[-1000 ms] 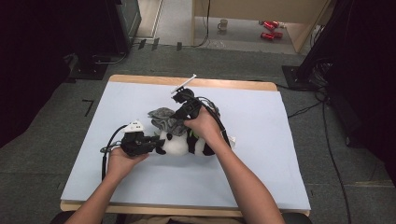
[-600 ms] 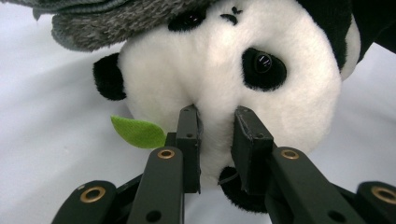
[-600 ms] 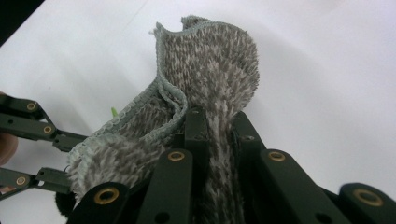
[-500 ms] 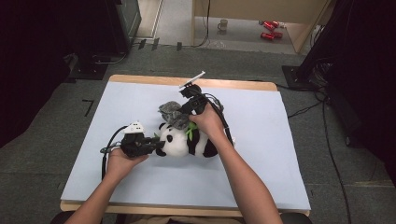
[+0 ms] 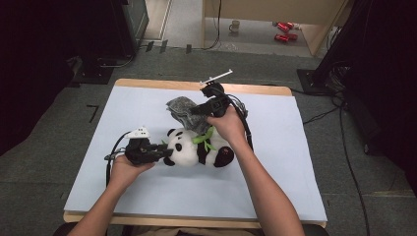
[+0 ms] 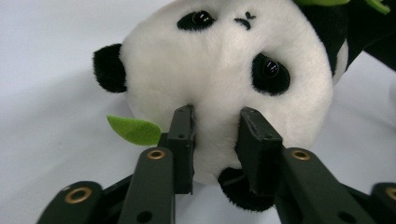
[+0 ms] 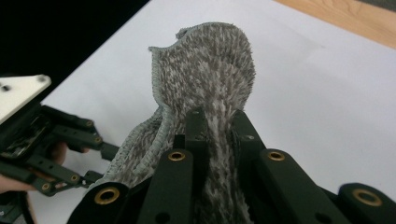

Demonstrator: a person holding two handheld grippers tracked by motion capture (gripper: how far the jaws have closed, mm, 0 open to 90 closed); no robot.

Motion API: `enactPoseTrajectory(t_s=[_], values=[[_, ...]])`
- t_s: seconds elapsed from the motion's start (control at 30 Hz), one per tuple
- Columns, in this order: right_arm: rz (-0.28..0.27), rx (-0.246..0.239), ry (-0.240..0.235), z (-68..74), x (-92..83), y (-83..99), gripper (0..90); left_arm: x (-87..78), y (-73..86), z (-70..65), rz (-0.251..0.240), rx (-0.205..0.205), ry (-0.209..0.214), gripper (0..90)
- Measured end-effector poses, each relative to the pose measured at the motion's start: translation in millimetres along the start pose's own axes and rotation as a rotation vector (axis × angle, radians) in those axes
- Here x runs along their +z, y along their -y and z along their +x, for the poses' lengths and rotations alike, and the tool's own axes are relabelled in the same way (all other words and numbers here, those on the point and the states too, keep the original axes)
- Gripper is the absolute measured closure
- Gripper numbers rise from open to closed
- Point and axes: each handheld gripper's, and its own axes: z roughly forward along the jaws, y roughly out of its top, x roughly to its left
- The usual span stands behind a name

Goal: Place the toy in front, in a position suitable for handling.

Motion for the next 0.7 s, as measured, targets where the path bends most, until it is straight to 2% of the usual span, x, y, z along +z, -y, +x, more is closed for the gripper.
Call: enactPoseTrajectory(t_s=[0.03, 0.07, 0.1, 0.13, 0.2, 0.27, 0.33, 0.43, 0.53, 0.57, 0.7], values=[[-0.006, -0.007, -0.011, 1.7, -4.5, 1.0, 81.3, -1.4, -0.8, 0.5, -0.005, 0.002, -0.001, 60.9], [-0.006, -0.007, -0.011, 1.7, -4.5, 1.0, 81.3, -3.2, -1.8, 0.9, -0.016, 0.006, -0.003, 60.9], [-0.011, -0.010, -0.016, 2.9, -8.4, 2.9, 81.3, -4.6, -2.8, 1.0, -0.030, 0.008, -0.001, 54.1], [-0.011, -0.010, -0.016, 2.9, -8.4, 2.9, 81.3, -5.4, -4.3, 1.0, -0.040, 0.014, -0.006, 54.1], [-0.014, -0.011, -0.024, 1.7, -10.2, 5.5, 81.3, -5.9, -7.0, 0.4, -0.071, 0.018, -0.015, 47.2], [-0.015, -0.002, -0.029, -0.5, -11.4, 8.2, 81.3, -4.4, -10.2, 0.0, -0.096, 0.009, 0.003, 42.3], [-0.019, 0.007, -0.028, -2.6, -12.7, 10.6, 81.3, 1.5, -13.5, -2.5, -0.091, 0.015, 0.023, 37.6], [-0.027, 0.025, -0.044, -5.8, -16.0, 13.6, 81.3, 11.4, -14.0, -6.8, -0.064, 0.049, 0.015, 34.1], [-0.036, 0.023, -0.050, -5.1, -18.9, 14.8, 81.4, 13.8, -13.7, -5.4, -0.063, 0.050, 0.021, 37.3], [-0.045, 0.016, -0.059, -3.2, -21.9, 15.6, 81.4, 14.1, -12.9, -5.0, -0.049, 0.059, 0.023, 42.5], [-0.048, 0.013, -0.084, 2.7, -26.0, 18.4, 81.3, 14.4, -11.2, -8.6, -0.034, 0.095, 0.015, 48.4]])
